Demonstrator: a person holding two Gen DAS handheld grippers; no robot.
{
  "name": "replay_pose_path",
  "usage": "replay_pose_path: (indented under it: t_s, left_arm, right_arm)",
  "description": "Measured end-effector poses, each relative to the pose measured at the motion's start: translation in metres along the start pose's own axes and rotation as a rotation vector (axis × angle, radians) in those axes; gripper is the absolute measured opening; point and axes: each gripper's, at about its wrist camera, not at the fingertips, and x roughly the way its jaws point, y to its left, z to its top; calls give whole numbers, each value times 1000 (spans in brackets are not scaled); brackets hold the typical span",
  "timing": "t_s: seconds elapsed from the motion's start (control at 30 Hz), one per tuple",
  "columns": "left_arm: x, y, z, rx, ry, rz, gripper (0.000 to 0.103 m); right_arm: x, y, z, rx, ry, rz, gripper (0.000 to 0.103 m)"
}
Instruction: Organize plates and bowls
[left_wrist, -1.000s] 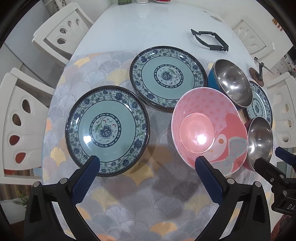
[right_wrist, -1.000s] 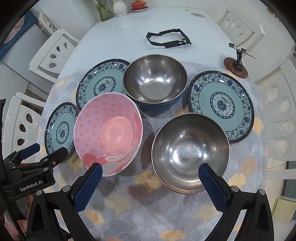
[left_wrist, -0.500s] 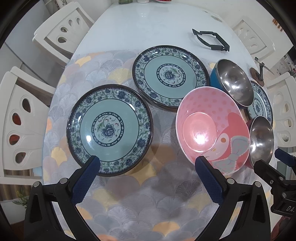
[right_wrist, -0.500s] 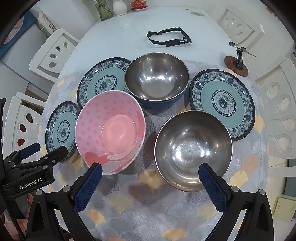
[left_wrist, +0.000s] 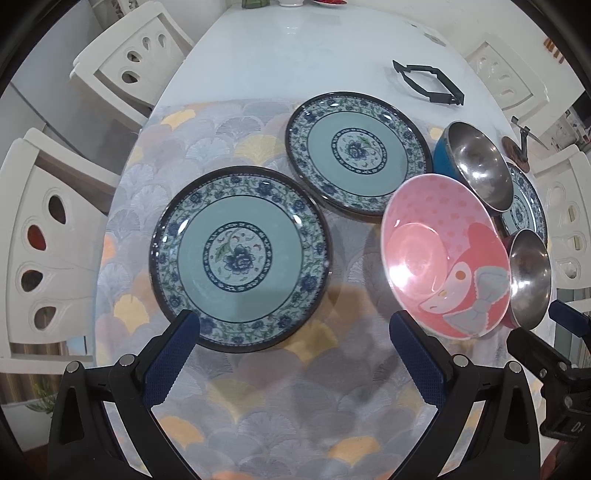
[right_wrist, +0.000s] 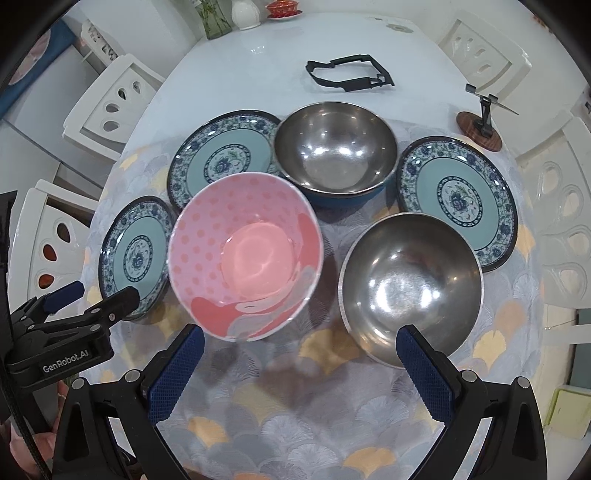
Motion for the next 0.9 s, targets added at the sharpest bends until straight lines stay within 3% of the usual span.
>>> replay_pose_path:
  t_s: [0.57,0.9]
  left_arm:
    - [18,99,12,-46,17,27,102]
    - [45,134,29,-16,69,33,102]
  right_arm:
    - [6,102,-8,-69,8,78,103]
    - [49,153,-4,-75,54,148,103]
